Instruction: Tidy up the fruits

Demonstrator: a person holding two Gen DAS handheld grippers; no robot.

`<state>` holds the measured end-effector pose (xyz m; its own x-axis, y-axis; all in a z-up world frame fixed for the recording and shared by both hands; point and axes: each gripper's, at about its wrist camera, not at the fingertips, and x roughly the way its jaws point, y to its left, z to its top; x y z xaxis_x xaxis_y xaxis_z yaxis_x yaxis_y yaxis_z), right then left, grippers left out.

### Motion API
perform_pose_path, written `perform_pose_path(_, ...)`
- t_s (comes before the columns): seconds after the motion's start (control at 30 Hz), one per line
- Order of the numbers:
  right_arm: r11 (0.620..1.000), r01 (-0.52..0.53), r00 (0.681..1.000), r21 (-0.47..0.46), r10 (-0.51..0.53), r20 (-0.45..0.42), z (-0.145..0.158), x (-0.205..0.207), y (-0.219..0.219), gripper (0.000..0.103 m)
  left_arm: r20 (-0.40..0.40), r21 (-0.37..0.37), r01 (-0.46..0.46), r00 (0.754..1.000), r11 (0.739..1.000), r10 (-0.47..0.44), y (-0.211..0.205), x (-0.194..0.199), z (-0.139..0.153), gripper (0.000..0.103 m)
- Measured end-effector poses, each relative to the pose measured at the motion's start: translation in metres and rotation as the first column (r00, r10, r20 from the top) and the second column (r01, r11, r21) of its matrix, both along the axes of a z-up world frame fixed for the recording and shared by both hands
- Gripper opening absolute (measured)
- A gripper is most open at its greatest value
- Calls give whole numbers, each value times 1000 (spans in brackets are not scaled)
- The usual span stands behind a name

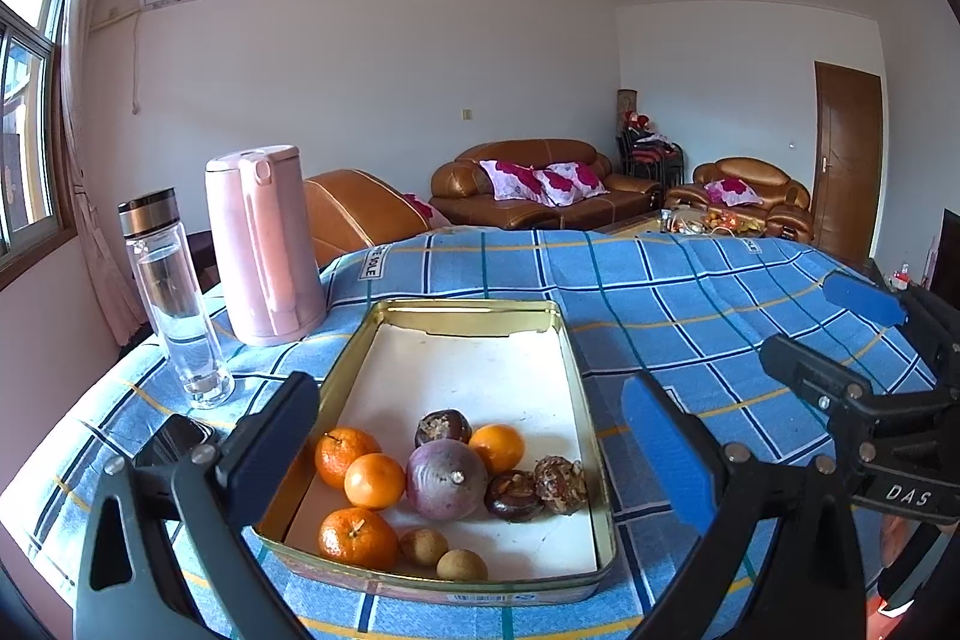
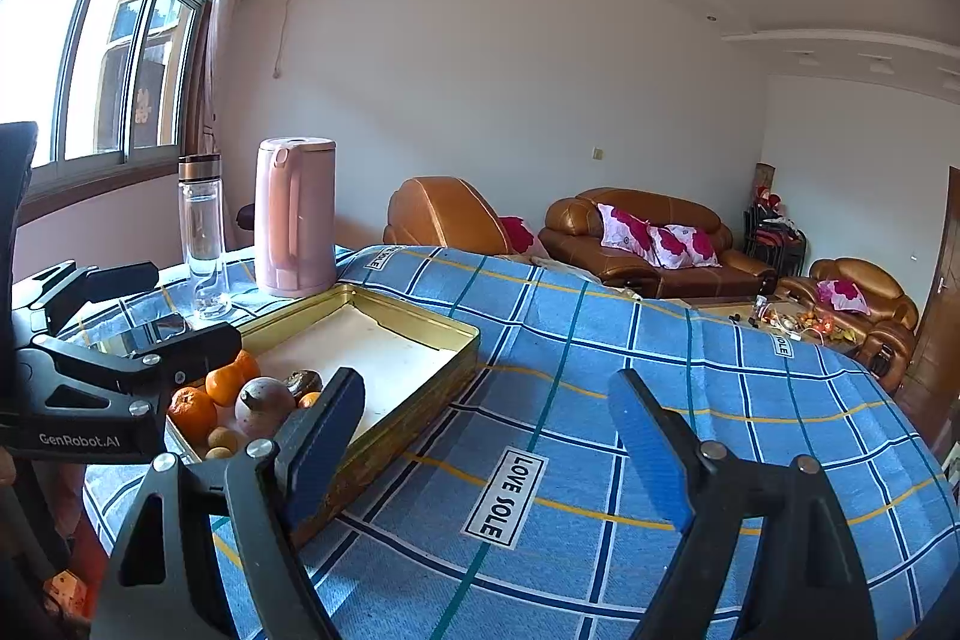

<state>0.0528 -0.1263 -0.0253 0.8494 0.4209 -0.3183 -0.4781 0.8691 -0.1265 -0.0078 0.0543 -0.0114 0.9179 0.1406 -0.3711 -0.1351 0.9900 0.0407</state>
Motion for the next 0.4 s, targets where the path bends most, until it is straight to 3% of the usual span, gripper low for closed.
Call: perform_pose_path(0.4, 1000, -1, 1000, -3, 1, -7, -4, -1, -1, 84, -3, 43, 17, 1000, 999, -17, -11, 0, -2, 103)
